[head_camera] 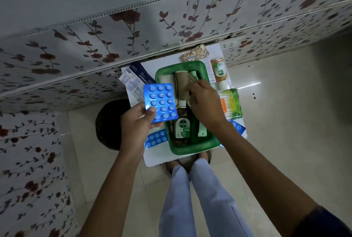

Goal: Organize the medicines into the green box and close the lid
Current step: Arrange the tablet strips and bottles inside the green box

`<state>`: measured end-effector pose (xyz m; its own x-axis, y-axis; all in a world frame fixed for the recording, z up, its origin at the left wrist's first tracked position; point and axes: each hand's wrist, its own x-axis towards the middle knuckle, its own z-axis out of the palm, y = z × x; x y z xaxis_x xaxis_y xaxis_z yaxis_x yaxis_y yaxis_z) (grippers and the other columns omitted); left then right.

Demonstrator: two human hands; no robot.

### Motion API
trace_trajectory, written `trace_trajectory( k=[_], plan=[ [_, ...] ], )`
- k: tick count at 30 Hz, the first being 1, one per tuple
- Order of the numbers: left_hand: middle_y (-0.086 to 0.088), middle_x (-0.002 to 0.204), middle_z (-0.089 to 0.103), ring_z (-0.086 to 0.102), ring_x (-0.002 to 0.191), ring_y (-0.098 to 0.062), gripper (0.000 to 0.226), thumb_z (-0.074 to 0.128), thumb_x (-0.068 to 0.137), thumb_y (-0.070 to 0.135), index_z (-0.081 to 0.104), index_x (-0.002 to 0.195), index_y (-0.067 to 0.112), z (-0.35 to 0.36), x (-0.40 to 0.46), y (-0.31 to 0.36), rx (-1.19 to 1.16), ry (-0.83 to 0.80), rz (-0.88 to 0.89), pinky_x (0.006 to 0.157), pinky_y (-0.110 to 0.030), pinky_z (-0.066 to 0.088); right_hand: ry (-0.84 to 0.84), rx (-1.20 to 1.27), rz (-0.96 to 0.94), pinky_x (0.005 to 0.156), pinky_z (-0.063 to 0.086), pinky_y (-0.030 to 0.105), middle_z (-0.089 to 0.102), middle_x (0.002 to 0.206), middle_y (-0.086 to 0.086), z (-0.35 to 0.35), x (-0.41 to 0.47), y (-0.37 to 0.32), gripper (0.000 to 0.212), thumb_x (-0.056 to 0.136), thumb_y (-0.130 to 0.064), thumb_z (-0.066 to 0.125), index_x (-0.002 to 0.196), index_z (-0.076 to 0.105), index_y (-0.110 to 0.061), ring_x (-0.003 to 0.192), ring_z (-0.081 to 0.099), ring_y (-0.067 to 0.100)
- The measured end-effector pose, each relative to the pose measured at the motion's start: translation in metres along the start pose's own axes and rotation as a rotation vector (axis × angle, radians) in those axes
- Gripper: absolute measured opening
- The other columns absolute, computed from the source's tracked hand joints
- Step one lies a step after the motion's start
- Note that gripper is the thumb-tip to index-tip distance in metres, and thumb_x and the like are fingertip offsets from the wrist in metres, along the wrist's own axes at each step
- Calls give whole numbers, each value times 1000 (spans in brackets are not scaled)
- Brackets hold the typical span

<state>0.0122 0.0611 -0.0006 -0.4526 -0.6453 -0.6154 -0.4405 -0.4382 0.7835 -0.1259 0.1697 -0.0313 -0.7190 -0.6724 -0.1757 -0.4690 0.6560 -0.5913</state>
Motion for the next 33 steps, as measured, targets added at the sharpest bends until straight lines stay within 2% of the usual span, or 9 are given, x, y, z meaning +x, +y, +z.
trace_trajectory(
  k=[2,4,8,11,16,21,27,30,33],
  plan=[
    [-12,96,66,67,79,-21,15,51,91,6,61,85,16,13,-4,0,24,-39,8,59,-23,59,21,322,156,71,46,19,67,87,4,-18,-2,-1,24,86,-17,48,104,64,-14,78,63,18],
    [-12,95,64,67,82,-24,15,50,91,3,60,87,13,29,-9,-1,40,-89,-6,60,-27,60,-105,575,277,73,53,24,67,87,1,-33,-8,-2,28,90,-29,51,113,60,-17,78,64,15],
    [-21,96,67,67,84,-32,9,58,87,6,60,96,6,53,-16,-10,283,-188,-53,73,-46,59,-195,193,162,69,43,26,65,85,7,-52,-17,12,33,83,-12,60,115,56,-16,81,61,22],
    [-21,89,71,67,84,-34,18,60,85,17,63,95,3,53,-19,-17,677,-136,139,78,-46,54,-246,117,117,72,46,32,64,85,9,-53,-19,15,30,80,-7,61,109,58,-14,84,60,29],
    [-13,98,73,67,86,-30,22,58,86,10,65,106,8,43,-19,-10,744,43,354,79,-34,51,-339,-157,-36,66,43,33,68,89,18,-40,-31,12,29,78,-9,59,106,58,-15,84,60,35],
    [-14,99,72,67,89,-28,24,54,87,8,65,108,9,47,0,3,757,-26,402,79,-36,52,-199,-503,-222,72,39,38,70,89,13,-32,-37,13,44,75,-7,60,118,53,-12,93,51,34],
    [-17,147,35,43,128,-31,58,50,86,0,36,140,15,79,36,7,892,-152,437,105,-40,40,-19,-223,-13,76,41,38,66,100,15,-58,-22,30,26,80,-11,58,106,62,-11,93,51,36],
    [-21,148,30,36,132,-35,64,49,86,-1,32,142,24,91,43,4,993,-161,412,109,-42,36,37,-116,65,75,42,34,68,100,10,-67,-23,43,25,82,-12,59,106,63,-14,92,56,32],
    [-24,133,43,48,118,-37,60,50,85,2,39,139,24,90,45,5,960,-106,410,101,-40,43,38,-74,94,77,46,37,69,100,9,-72,-29,53,23,83,-13,59,106,63,-14,89,60,28]
  ],
)
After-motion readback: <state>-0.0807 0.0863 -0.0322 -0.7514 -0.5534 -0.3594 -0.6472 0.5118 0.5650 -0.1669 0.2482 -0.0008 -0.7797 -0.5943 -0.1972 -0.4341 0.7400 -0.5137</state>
